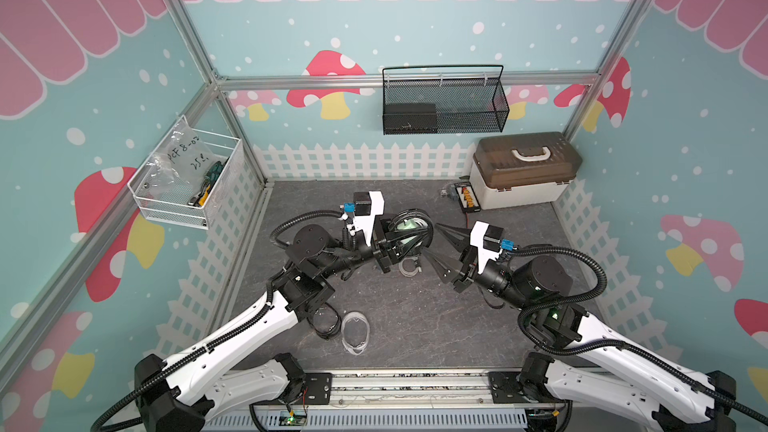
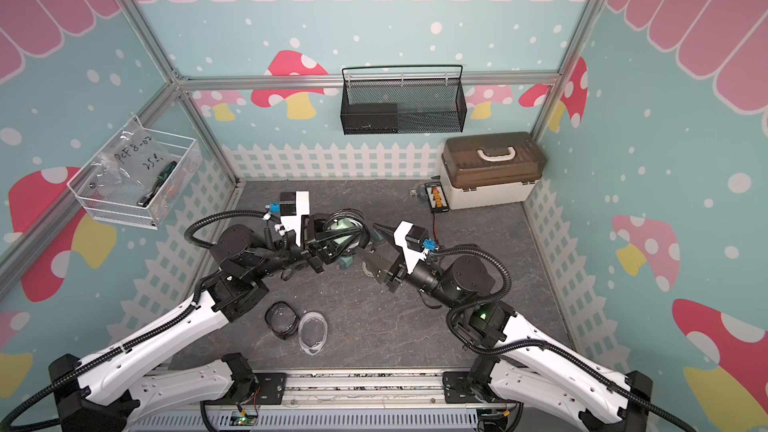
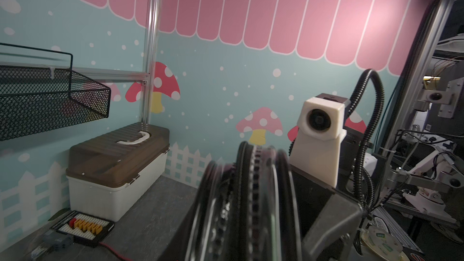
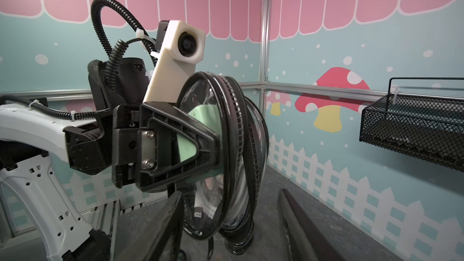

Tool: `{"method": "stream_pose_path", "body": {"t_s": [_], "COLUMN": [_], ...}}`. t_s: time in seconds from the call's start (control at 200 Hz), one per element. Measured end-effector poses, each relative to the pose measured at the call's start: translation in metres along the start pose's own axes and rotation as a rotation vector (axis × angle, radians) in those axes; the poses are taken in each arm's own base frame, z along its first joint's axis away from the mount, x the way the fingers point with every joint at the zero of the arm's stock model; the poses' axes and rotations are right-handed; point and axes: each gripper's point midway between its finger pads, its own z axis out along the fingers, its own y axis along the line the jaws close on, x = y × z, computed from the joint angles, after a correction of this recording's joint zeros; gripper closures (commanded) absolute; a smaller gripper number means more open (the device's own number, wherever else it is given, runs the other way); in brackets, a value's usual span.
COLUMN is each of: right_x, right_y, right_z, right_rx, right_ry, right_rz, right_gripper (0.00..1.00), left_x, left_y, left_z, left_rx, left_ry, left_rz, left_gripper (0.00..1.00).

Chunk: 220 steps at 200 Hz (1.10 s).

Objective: Pack away charging kits
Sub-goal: Zip the zipper on the storage bag.

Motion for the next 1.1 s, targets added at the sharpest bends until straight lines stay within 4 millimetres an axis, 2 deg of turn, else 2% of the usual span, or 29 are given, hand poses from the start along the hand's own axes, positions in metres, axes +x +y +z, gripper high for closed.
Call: {"method": "stream_pose_path", "body": {"t_s": [0.365, 0.59, 0.946, 1.101], "right_x": [0.032, 0.057, 0.047, 0.051], "right_y": [-0.008, -0.009, -0.016, -0.02], "right_z": [0.009, 0.022, 0.03, 0.033], "right_rx": [0.042, 0.039, 0.076, 0.095], "right_ry": [0.096, 0.164, 0.148, 0.16], "right_rz": [-0.053, -0.051, -0.047, -0.039], "right_gripper": [0.55, 0.6, 0.79, 0.83], "left_x": [-0.019, -0.012, -0.009, -0.008], "left_y": [0.016, 0.024, 0.029, 0.031], "left_z": [0.003, 0.007, 0.008, 0.01], "left_rx": [-0.11, -0.14, -0.159, -0.163], "left_ry": [-0.019, 0.003, 0.009, 0.008], "left_rz": [0.011, 0.003, 0.002, 0.002], "left_gripper": [1.0, 1.0, 1.0, 1.0]}}
